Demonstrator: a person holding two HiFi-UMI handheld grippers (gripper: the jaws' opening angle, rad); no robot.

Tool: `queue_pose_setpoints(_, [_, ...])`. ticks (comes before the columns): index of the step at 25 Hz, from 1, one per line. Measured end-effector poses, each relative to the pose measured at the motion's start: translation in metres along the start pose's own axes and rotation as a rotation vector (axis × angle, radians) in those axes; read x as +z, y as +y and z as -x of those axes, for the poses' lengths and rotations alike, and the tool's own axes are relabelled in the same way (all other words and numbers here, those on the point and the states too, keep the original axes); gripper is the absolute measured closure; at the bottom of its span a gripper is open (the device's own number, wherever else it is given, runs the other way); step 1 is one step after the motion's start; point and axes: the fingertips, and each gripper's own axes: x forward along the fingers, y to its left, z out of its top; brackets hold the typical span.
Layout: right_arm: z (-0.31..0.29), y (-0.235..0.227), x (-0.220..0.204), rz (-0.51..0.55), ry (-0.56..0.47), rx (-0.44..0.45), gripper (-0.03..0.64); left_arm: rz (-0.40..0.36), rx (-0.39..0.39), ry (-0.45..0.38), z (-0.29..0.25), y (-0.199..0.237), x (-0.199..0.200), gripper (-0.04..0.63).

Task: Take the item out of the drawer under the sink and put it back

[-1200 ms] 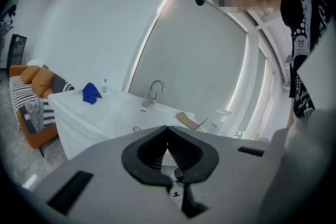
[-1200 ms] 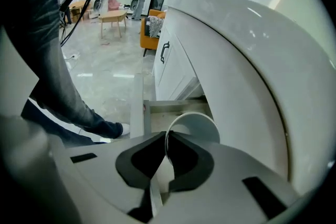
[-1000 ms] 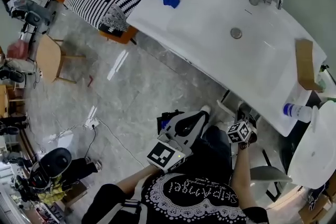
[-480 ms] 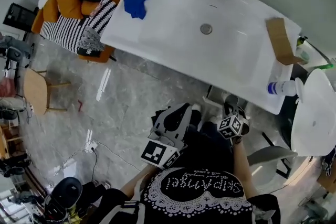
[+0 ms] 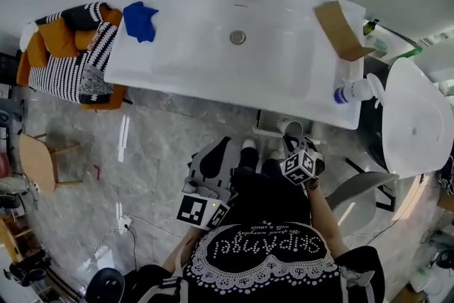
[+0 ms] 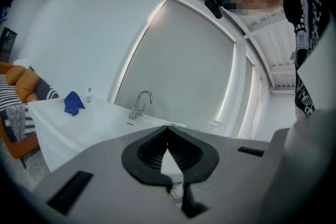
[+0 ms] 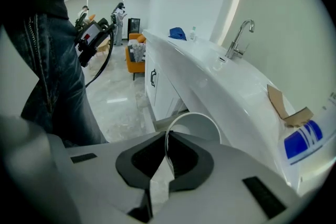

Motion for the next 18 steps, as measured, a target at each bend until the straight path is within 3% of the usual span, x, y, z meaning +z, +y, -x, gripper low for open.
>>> queue_pose_setpoints(18, [0.06, -0.017, 0.003, -0.12, -0.132, -0.078, 0.591, -0.042, -0.05, -0.008, -0.003, -0.035, -0.003, 0.591])
